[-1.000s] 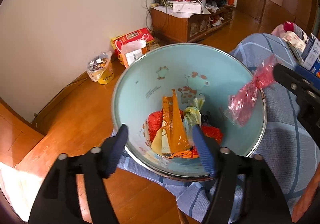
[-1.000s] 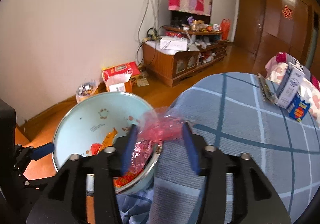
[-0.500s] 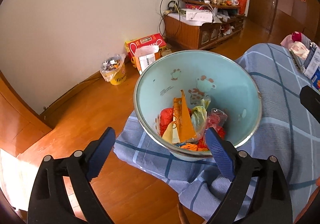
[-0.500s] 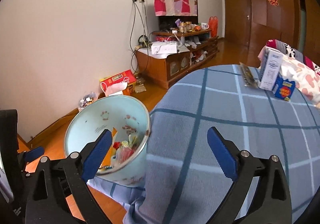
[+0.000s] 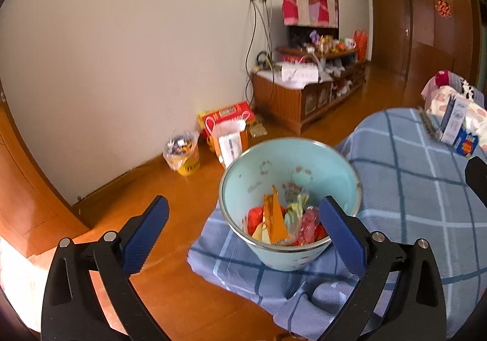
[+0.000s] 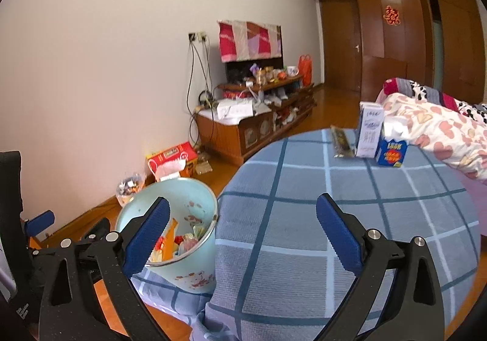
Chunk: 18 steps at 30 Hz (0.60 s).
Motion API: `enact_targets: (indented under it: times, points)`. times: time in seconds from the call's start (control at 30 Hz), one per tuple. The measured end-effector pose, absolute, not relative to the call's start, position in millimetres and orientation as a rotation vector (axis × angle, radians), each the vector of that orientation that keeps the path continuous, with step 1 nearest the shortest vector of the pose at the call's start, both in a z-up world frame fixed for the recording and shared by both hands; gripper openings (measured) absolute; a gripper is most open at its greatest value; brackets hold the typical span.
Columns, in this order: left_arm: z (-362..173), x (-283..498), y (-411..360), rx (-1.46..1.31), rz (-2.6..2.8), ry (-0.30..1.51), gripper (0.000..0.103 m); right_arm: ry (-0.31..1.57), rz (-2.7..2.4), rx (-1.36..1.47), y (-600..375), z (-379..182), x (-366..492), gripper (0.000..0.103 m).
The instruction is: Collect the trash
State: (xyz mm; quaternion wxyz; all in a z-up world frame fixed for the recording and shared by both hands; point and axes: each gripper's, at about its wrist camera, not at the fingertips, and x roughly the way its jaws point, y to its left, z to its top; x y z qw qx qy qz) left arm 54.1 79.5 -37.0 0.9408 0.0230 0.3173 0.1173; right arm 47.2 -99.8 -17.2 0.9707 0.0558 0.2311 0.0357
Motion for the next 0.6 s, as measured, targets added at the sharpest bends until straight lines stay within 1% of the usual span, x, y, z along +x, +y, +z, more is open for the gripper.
enact_targets:
  times: [0.3,0.6]
  points:
    - [-5.9,29.0,77.3,0.043,0.242,0.537,0.097,0.326,0.05,0.162,-110.7,15.4,8.5,0.095]
    - [7.0,18.1,71.6,0.049,0.223,0.492,0.097,0.293,0.025,0.173,-114.4,24.8,-3.2,0.095]
